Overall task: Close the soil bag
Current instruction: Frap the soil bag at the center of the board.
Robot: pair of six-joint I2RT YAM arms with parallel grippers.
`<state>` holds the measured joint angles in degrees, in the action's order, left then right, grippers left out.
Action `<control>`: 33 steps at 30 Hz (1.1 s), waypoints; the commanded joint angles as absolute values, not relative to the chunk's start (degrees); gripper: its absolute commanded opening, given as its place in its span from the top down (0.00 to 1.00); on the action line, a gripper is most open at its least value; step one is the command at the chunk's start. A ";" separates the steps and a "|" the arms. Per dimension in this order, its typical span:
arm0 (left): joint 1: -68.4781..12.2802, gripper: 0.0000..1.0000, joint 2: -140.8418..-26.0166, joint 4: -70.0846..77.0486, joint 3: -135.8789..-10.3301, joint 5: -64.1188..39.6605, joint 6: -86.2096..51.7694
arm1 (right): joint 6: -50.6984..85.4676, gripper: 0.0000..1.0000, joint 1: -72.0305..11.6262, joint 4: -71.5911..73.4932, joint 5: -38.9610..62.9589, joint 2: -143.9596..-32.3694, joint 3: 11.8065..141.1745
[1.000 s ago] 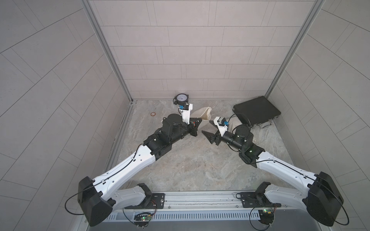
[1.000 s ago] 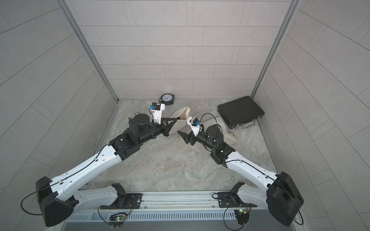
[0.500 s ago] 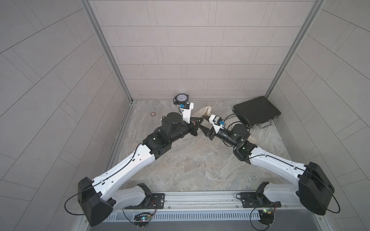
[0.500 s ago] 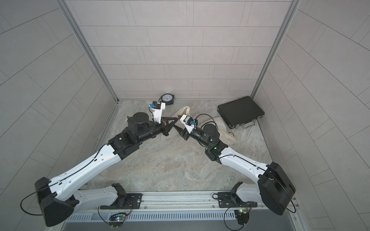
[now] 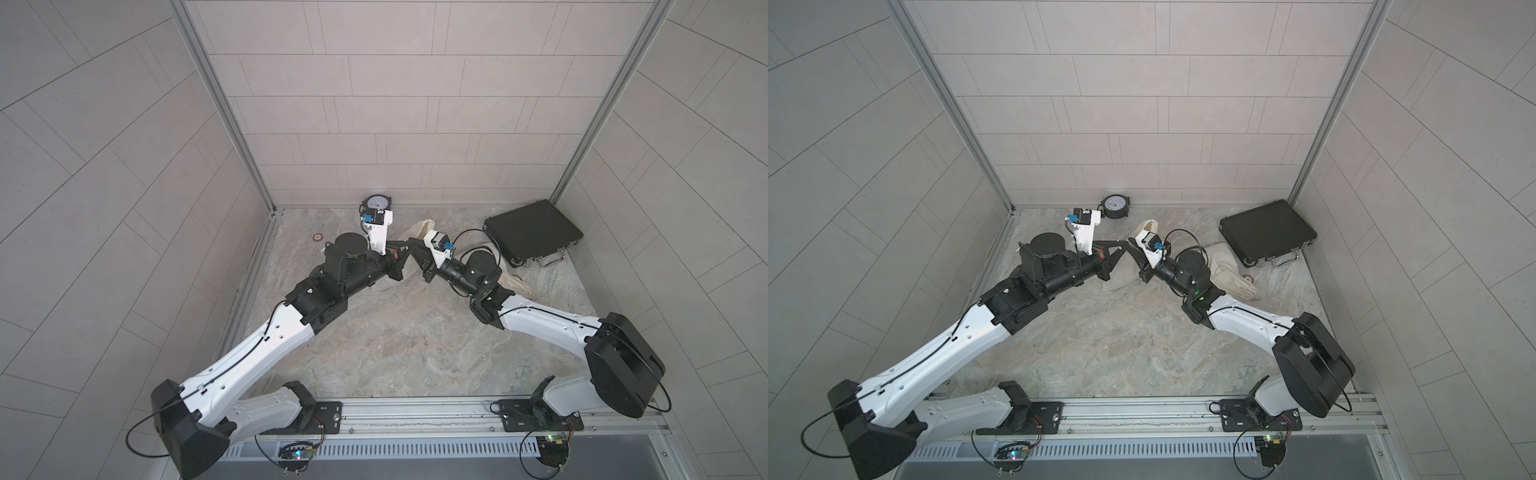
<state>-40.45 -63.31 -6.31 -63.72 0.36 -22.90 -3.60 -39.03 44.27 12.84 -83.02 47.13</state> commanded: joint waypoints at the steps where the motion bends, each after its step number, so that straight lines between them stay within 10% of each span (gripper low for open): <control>1: -39.75 1.00 -59.21 -4.18 -68.39 -0.70 -21.57 | -2.72 0.82 -37.40 42.53 8.14 -84.42 47.47; 24: -33.62 1.00 -52.64 -8.08 -71.67 -0.82 -21.03 | 5.78 0.89 -24.11 23.67 -1.78 -80.73 51.15; 33: -33.49 1.00 -58.28 -5.14 -67.57 -6.64 -24.77 | 3.94 0.77 -25.38 20.75 15.28 -78.21 47.92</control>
